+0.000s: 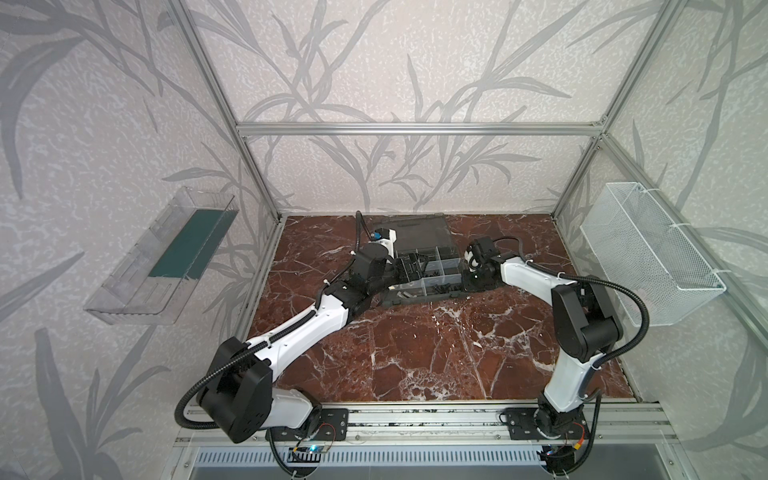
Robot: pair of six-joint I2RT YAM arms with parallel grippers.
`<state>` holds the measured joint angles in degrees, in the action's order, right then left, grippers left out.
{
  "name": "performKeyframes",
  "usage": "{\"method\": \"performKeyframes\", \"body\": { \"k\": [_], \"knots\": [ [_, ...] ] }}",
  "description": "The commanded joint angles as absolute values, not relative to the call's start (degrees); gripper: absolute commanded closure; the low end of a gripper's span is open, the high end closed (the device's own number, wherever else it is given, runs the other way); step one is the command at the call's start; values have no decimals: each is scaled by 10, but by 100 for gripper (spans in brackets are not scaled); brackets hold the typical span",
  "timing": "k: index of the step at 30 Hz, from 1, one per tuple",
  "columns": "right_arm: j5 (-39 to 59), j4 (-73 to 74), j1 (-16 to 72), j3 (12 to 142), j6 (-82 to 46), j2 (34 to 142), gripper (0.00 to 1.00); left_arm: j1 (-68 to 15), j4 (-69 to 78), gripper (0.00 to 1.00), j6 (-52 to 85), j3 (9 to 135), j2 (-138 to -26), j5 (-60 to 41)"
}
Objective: Sort the screws and nuts into containers
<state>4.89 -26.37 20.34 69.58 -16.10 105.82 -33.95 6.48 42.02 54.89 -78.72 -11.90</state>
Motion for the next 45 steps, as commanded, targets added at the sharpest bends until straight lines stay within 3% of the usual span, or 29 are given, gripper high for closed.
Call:
{"method": "performKeyframes", "body": {
  "k": [1, 7, 14, 25, 34, 37, 45],
  "knots": [
    [78, -297, 230, 666, -184, 1045, 99, -337, 75, 1, 418, 542, -773, -115],
    [129, -244, 232, 638, -250, 1030, 99, -337, 75, 1, 416, 542, -771, -112],
    [117, -248, 230, 647, -273, 1036, 99, -338, 73, 1, 410, 541, -764, -107],
    [118, -244, 204, 644, -264, 986, 82, -326, 61, 1, 315, 531, -738, 2],
    [152, -259, 135, 668, -236, 914, 67, -206, 80, 1, 246, 506, -715, 109],
    [146, -261, 107, 665, -231, 889, 58, -168, 90, 1, 217, 495, -718, 165],
    [45, -197, 45, 588, -217, 825, 11, -79, 160, 1, 111, 447, -740, 306]
  ]
}}
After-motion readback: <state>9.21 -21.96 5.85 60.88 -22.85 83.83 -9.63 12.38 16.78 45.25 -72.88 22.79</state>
